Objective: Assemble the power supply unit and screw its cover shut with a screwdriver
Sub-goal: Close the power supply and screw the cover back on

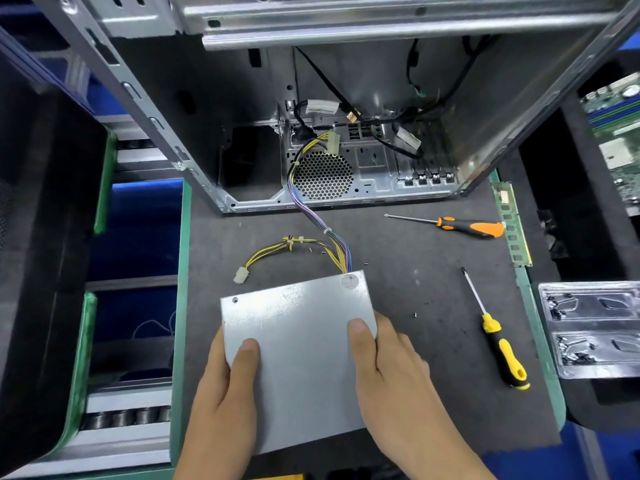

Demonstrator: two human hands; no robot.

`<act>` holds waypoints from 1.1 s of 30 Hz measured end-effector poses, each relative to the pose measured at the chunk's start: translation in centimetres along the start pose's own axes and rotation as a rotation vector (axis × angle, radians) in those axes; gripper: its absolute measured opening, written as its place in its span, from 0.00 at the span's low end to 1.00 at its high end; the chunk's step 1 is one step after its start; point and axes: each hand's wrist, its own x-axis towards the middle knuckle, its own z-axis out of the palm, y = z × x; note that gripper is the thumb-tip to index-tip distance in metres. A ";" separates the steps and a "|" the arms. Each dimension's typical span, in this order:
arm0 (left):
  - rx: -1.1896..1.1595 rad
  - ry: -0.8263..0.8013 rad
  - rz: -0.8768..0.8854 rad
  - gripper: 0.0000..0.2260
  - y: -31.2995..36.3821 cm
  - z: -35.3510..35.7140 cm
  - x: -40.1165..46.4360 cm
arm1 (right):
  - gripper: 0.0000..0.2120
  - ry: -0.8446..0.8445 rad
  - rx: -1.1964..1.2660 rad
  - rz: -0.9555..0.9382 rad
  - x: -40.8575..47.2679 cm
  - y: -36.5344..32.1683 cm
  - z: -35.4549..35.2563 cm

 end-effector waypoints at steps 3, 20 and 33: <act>0.006 -0.005 0.043 0.12 0.6 0.3 -0.3 | 0.21 -0.009 -0.012 0.021 0.0 0.3 0.2; 0.779 -0.067 0.814 0.61 1.6 -1.1 -0.8 | 0.26 -0.047 -0.141 -0.156 0.5 0.9 -1.3; 1.533 -0.324 1.034 0.56 5.2 1.7 -0.7 | 0.35 -0.367 0.218 -0.292 2.4 2.4 -2.3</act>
